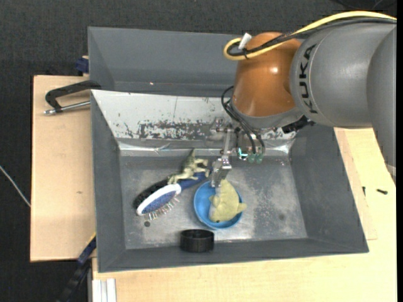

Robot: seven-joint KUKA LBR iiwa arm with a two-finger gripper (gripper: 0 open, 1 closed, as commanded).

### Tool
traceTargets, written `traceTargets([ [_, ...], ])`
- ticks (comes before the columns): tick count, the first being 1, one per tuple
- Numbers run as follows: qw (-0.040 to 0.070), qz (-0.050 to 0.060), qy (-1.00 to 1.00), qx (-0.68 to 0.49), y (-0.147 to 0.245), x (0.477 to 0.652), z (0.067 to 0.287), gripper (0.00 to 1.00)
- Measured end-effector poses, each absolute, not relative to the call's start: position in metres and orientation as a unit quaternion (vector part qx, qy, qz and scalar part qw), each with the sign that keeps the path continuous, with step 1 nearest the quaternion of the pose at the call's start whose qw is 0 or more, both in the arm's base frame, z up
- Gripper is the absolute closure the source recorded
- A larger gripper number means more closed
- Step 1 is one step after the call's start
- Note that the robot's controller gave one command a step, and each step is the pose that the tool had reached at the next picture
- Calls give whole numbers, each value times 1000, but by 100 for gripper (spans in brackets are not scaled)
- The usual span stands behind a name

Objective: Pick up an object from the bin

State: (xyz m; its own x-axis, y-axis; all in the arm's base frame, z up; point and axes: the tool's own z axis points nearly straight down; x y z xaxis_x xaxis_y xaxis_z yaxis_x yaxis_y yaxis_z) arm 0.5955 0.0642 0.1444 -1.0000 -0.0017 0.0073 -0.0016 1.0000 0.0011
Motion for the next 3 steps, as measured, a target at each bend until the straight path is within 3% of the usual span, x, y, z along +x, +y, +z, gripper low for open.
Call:
traceTargets([
  [1,-10,1,-990,138,116,569,76,0],
  [2,-11,1,-991,137,115,571,78,100],
  [3,-7,0,-963,271,123,568,228,100],
])
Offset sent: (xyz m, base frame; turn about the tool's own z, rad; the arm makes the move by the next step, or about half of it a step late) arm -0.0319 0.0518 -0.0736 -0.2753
